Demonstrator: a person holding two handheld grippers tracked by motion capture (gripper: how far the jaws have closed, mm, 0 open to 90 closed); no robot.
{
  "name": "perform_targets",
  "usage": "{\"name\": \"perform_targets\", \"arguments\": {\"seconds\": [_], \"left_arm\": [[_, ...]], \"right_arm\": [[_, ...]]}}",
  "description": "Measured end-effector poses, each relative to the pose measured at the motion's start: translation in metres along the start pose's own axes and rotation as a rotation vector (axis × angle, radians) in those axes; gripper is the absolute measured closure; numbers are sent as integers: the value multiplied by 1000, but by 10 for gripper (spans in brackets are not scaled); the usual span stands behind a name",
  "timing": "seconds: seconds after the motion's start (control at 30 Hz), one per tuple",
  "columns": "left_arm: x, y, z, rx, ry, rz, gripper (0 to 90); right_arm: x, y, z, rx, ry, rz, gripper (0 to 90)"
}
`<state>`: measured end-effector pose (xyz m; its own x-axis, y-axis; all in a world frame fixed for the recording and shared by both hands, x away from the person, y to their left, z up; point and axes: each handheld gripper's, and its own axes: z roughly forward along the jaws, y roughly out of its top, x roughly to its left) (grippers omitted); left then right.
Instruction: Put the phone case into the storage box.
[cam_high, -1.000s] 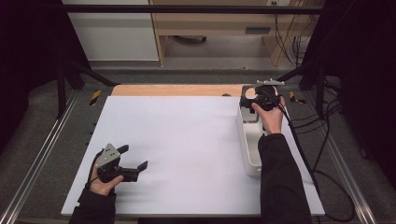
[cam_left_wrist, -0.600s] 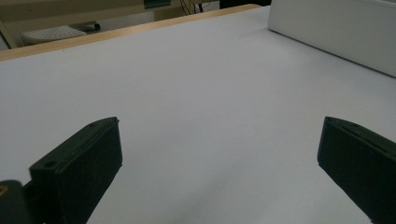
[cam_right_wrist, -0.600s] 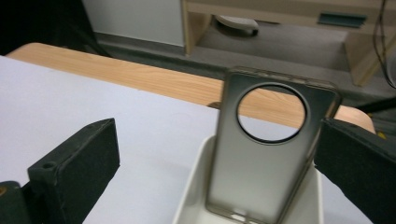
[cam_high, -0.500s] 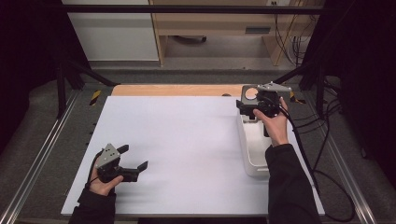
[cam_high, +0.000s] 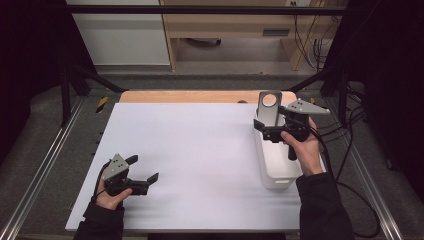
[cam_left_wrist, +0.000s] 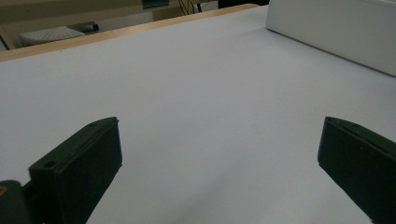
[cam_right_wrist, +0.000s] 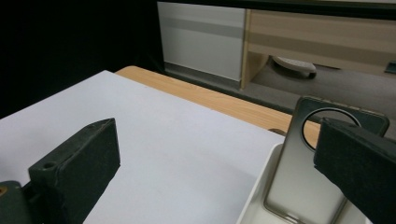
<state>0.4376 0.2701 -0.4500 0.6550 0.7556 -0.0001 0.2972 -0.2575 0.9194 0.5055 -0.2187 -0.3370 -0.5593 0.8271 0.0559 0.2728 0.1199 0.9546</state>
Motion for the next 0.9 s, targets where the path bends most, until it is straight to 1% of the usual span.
{"name": "perform_targets", "arguments": {"seconds": [0.17, 0.33, 0.37, 0.5, 0.63, 0.77, 0.9], "left_arm": [[0, 0, 0, -1, 0, 0, 0], [-1, 0, 0, 1, -1, 2, 0], [-1, 0, 0, 0, -1, 3, 0], [-1, 0, 0, -5, -2, 3, 0], [-1, 0, 0, -3, -3, 5, 0], [-2, 1, 0, -6, -4, 6, 0], [-2, 1, 0, -8, -7, 5, 0]], "right_arm": [[6, -10, -14, -27, 38, -14, 6], [8, -24, -26, -32, 69, -24, 5], [7, -28, -29, -30, 72, -30, 5], [4, -43, -39, -35, 92, -19, 4], [1, -60, -45, -26, 100, -29, 4], [-5, -77, -50, -27, 111, -9, 4], [-7, -88, -57, -30, 119, -15, 4]]}}
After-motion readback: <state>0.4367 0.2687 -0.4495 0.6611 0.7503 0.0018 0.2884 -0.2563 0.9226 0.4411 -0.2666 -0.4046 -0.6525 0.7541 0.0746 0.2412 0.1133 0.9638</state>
